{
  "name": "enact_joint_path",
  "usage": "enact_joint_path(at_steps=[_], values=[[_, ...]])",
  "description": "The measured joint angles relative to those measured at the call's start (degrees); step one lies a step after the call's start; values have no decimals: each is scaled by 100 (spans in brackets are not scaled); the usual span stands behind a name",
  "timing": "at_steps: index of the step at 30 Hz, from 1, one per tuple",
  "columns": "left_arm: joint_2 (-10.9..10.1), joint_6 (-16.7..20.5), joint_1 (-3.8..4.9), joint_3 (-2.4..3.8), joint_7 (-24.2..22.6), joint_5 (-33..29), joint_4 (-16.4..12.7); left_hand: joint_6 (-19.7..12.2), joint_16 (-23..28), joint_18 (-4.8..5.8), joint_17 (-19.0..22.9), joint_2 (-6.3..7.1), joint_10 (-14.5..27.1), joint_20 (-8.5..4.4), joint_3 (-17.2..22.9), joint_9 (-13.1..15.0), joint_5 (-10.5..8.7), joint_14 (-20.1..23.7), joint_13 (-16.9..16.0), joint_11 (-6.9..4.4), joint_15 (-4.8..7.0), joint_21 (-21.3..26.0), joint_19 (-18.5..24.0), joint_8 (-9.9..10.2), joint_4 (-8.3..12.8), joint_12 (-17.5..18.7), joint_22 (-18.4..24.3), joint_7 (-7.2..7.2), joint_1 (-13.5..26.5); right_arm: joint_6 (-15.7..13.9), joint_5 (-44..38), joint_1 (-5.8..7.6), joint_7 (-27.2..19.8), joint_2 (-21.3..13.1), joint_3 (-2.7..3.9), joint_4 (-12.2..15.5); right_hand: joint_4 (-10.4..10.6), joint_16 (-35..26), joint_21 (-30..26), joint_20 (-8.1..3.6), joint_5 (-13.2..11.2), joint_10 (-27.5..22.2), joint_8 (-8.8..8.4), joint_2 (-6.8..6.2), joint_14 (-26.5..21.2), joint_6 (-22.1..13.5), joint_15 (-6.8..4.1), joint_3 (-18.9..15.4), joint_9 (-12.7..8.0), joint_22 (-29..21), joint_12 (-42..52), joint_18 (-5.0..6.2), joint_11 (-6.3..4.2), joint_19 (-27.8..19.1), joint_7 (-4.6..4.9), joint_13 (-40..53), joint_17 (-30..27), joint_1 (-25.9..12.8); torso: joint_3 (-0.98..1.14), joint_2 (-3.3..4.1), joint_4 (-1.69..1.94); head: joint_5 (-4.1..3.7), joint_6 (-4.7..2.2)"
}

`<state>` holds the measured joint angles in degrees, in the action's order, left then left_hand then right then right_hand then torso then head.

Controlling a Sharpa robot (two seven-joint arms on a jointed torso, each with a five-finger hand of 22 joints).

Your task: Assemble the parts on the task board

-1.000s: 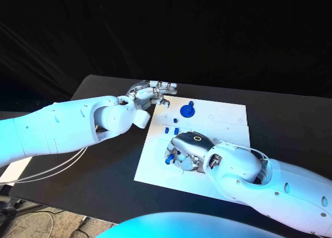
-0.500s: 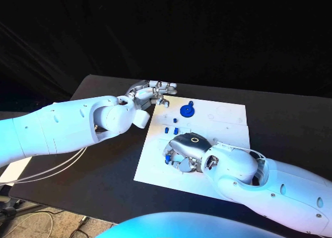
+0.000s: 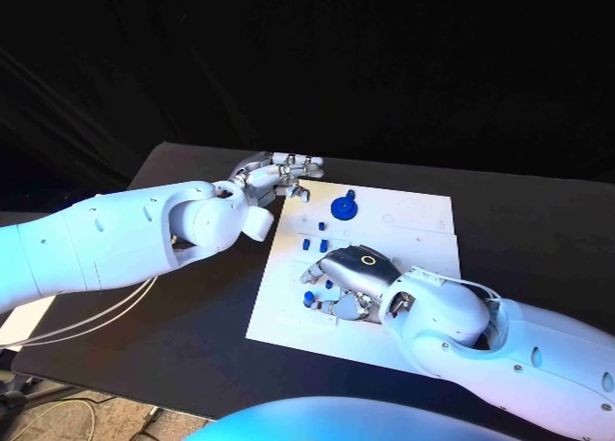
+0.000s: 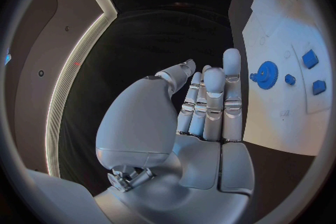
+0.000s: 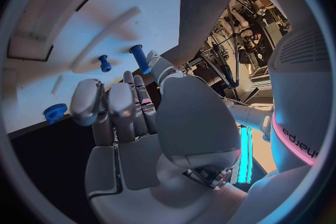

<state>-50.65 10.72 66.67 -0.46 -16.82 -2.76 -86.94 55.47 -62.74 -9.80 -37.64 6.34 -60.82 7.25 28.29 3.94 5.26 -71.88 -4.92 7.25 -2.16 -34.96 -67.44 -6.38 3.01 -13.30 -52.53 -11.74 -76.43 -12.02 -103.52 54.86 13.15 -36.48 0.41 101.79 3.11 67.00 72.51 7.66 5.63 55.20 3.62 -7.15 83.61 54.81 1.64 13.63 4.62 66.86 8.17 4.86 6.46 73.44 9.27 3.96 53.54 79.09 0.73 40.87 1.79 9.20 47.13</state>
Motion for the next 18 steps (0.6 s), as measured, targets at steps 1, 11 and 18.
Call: enact_joint_path(at_steps=[1,11,18], values=[[-3,0,0,0,1,0,0,0,0,0,0,0,0,0,0,0,0,0,0,0,0,0,0,0,0,0,1,0,0,-56,9,0,-12,-37,6,24,-10,-5,0,0,27,45,0,7,0,25,0,-11,1,0,35,0,-8,0,-1,0,-6,7,0,-1,-2,-14,-10],[-23,-4,0,-21,10,0,6,0,0,0,0,0,0,0,0,0,0,0,0,0,0,0,0,0,0,0,1,0,0,-848,806,147,-134,-1270,152,675,119,160,189,-112,80,1110,116,160,38,363,-142,-140,44,271,601,-1,-103,232,-23,153,235,-26,-4,-38,-55,-218,-121],[-57,-5,0,-62,20,0,-3,0,0,1,-1,0,0,0,0,0,0,0,0,0,0,0,0,0,0,0,0,0,0,-1051,1815,313,282,-2360,170,1137,551,770,777,-347,714,2369,210,-37,38,570,-376,-543,72,797,1570,-111,-470,763,-222,992,1071,-467,-14,-79,-152,-378,-201]])
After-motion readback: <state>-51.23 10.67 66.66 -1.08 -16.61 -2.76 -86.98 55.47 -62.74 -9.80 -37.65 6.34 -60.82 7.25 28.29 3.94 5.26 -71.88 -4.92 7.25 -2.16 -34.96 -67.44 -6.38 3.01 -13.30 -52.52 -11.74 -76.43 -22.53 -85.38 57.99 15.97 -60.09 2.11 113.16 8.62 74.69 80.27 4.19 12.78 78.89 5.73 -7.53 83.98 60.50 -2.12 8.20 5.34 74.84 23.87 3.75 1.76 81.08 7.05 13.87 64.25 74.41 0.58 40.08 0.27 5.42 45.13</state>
